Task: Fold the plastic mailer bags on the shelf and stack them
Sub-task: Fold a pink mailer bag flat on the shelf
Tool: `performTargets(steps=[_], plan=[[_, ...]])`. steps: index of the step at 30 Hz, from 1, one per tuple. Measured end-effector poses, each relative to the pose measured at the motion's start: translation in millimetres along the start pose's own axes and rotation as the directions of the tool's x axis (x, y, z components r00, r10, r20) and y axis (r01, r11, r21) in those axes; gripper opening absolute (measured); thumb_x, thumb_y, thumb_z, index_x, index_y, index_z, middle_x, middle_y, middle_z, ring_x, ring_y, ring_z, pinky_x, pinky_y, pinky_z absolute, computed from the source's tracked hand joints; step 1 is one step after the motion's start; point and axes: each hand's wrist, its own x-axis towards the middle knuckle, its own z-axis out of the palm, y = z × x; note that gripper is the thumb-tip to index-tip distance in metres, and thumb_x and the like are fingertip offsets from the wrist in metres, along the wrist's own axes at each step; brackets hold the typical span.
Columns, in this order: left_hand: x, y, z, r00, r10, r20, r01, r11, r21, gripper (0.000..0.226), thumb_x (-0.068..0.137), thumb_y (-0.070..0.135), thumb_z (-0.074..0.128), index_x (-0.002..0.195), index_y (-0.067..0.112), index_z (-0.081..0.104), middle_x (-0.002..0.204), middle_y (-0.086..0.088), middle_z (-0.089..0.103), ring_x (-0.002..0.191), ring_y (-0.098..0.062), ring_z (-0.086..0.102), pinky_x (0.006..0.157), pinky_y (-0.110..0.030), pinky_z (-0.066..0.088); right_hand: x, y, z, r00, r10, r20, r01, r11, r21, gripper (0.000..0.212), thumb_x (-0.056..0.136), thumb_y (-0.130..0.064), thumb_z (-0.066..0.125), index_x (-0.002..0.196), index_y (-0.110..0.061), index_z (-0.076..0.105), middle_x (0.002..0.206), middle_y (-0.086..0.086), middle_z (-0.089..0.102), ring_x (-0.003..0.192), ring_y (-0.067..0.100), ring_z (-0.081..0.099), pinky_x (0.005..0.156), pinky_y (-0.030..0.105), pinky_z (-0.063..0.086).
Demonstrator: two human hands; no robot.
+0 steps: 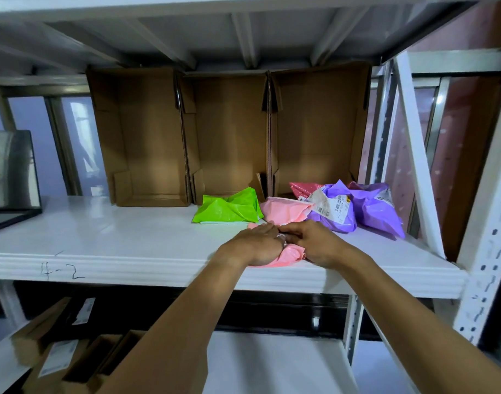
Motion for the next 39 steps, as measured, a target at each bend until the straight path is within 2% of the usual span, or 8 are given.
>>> performTargets(steps=[8,12,17,19,22,26,32,39], plan=[[2,-3,2,1.000,0.015,0.001,-0.016,0.999,0.050,0.062,0.104,0.051,0.015,0.160,0.025,0.018,0.168,0.002,0.008,0.155,-0.015,0.006,0.125,-0.039,0.011,2,4,1,0.998,0.058,-0.019,-0.058,0.998,0.005,0.041,0.095,-0.001,0.054,0.129,-0.020,0.067,0.119,-0.002,0.073,0.111,0.017,0.066,0.100,0.039,0.049],[0,-14,2,0.999,-0.013,0.033,0.009,0.992,0.124,0.062,0.106,0.046,0.014,0.161,0.021,0.009,0.169,-0.005,0.000,0.156,-0.020,0.001,0.126,-0.041,0.009,-1,0,-1,0.997,0.067,-0.046,-0.071,0.993,-0.098,0.034,0.097,-0.010,0.055,0.125,-0.023,0.070,0.118,0.001,0.073,0.113,0.023,0.064,0.096,0.037,0.050],[-25,-41,-9,1.000,0.006,0.006,-0.006,1.000,0.011,0.054,0.108,0.046,0.020,0.160,0.034,0.014,0.167,0.011,0.000,0.154,-0.006,-0.004,0.125,-0.031,0.000,-2,-4,-3,0.993,0.060,-0.099,-0.076,0.983,-0.168,0.028,0.097,-0.018,0.059,0.118,-0.029,0.073,0.117,-0.002,0.073,0.114,0.023,0.061,0.094,0.035,0.050],[-33,-41,-9,0.999,0.038,-0.021,-0.035,0.994,0.108,0.050,0.110,0.035,0.021,0.159,0.026,0.021,0.167,0.009,0.007,0.154,-0.011,0.002,0.124,-0.029,0.004,-3,-5,-4,0.991,0.064,-0.121,-0.082,0.984,-0.156,0.027,0.095,-0.017,0.061,0.113,-0.030,0.075,0.115,-0.004,0.074,0.109,0.020,0.063,0.092,0.032,0.051],[-40,-40,-6,0.979,0.054,-0.194,-0.008,0.973,0.230,0.045,0.107,0.012,0.028,0.152,0.011,0.035,0.158,-0.013,0.036,0.146,-0.029,0.033,0.117,-0.039,0.030,-6,-5,-6,0.977,0.122,-0.175,-0.133,0.990,-0.048,0.026,0.093,-0.016,0.059,0.106,-0.029,0.078,0.108,-0.007,0.075,0.093,0.012,0.066,0.080,0.027,0.052],[-41,-40,-4,0.963,0.059,-0.265,0.007,0.971,0.240,0.042,0.106,0.013,0.030,0.147,0.012,0.039,0.143,-0.017,0.053,0.130,-0.034,0.051,0.104,-0.044,0.043,-19,-14,-9,0.918,0.171,-0.359,-0.131,0.982,0.134,0.024,0.092,-0.021,0.055,0.097,-0.028,0.078,0.100,-0.011,0.076,0.099,0.014,0.067,0.090,0.042,0.055],[-40,-39,-8,0.960,0.065,-0.271,0.003,0.969,0.246,0.038,0.108,0.021,0.030,0.140,0.012,0.047,0.146,-0.020,0.051,0.131,-0.037,0.050,0.104,-0.043,0.042,-58,-52,7,0.908,0.015,-0.419,-0.052,0.996,-0.076,0.044,0.087,-0.055,0.037,0.100,-0.032,0.071,0.099,-0.011,0.074,0.093,0.016,0.066,0.078,0.033,0.051],[-47,-31,-13,0.957,0.032,-0.288,-0.003,0.995,0.100,0.028,0.104,0.022,0.037,0.117,0.018,0.061,0.130,-0.009,0.064,0.119,-0.031,0.055,0.084,-0.034,0.038,-52,-92,6,0.959,-0.088,-0.269,-0.018,0.930,-0.367,0.047,0.101,-0.052,0.034,0.122,-0.021,0.062,0.125,0.003,0.064,0.116,0.026,0.055,0.087,0.038,0.044]])
